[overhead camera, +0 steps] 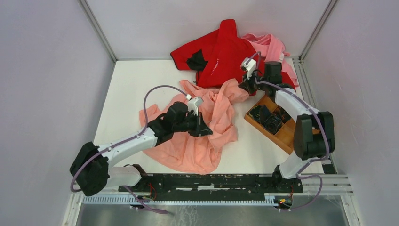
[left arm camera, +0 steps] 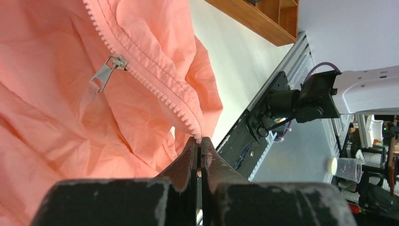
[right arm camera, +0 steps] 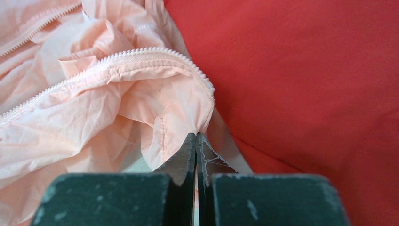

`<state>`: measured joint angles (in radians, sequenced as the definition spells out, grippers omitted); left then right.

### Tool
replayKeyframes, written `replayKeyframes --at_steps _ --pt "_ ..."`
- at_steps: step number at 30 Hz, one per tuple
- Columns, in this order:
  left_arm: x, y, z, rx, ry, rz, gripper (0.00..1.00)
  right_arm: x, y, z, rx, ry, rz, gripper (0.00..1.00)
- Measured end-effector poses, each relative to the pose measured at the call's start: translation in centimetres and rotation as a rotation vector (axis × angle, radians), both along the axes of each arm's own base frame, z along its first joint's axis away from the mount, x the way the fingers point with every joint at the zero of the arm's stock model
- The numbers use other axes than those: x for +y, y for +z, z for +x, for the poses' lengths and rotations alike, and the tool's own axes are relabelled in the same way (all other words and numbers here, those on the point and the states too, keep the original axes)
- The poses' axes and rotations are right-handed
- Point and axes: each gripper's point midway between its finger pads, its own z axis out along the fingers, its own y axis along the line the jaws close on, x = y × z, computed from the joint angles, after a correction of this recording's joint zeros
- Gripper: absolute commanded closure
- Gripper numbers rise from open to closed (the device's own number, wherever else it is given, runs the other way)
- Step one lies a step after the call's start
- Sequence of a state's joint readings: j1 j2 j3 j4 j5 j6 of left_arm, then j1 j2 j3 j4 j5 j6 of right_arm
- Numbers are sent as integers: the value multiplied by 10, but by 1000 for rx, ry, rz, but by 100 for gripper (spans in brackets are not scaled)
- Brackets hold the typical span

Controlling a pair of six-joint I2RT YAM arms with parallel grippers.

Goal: Zip up the jacket
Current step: Adjust the jacket at the center of the board.

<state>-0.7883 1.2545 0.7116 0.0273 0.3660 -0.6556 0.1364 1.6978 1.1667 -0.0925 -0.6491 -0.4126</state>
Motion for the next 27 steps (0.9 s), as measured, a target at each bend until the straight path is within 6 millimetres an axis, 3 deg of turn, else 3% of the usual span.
replayKeyframes --at_steps 7,10,13,16,21,27 --pt "16 37 -8 17 -42 55 98 -14 100 -5 -297 -16 -24 100" --pt "21 42 -16 44 -66 83 98 -17 118 -8 -358 -19 -44 100" --pt "26 36 -26 85 -100 120 98 -21 117 -7 -372 -30 -69 100" --pt "30 18 -37 153 -148 172 98 -27 110 -5 -368 -52 -97 100" --pt "33 -36 -44 291 -198 287 96 -31 108 -2 -369 -82 -120 100" --pt "35 -93 -33 375 -195 398 86 -17 96 -4 -345 -57 -121 100"
